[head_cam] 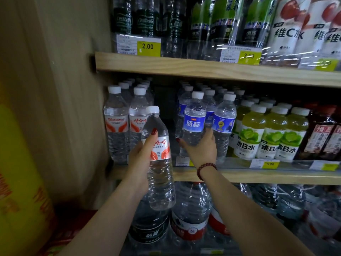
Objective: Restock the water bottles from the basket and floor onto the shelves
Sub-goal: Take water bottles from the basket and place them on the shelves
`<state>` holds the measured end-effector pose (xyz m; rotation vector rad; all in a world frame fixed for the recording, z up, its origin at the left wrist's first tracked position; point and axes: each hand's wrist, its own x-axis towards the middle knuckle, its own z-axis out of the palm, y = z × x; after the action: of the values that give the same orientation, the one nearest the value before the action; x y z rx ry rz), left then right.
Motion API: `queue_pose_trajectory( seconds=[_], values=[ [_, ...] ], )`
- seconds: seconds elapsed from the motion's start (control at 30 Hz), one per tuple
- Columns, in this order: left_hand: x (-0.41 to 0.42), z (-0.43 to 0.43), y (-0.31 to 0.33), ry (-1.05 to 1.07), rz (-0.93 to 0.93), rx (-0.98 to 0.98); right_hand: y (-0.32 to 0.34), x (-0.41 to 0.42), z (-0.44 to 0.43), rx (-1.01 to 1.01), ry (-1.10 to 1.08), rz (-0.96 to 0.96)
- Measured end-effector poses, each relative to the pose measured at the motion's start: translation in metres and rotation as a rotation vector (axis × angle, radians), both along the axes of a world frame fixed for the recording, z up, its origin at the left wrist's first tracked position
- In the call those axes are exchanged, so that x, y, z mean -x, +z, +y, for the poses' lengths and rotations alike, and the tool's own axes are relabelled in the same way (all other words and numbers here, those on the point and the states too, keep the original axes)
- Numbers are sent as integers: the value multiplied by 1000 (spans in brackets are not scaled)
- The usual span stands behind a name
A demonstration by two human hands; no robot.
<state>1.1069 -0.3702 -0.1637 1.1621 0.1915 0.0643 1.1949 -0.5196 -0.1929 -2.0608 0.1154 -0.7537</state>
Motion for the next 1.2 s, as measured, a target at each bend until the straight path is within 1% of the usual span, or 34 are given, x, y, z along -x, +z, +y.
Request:
queue_pose_trajectory(
  seconds=[0.1,0.4,0.5,0.6,0.67,0.8,0.97,1.2],
  values=[
    [0,1,-2,-7,-4,23,-10,2,2,23,-85,10],
    [-4,3,-10,5,10,33,-18,3,-8,-3,-102,-14],
    [-4,3,-11,16,17,27,-19,5,-14,19,-133,-15],
    [-3,2,-11,25,6,28,-23,6,-14,49,-197,-75],
    [-4,2,-12,16,5,27,-27,5,-12,25,-220,-124],
    [-5,2,-13,13,13,34,-32,5,-7,4,-220,-174],
    [-7,0,-16,24,15,44,-35,3,-8,17,-213,-164],
    [-8,-1,-19,20,24,46,-39,1,-17,14,-202,-198]
  ],
)
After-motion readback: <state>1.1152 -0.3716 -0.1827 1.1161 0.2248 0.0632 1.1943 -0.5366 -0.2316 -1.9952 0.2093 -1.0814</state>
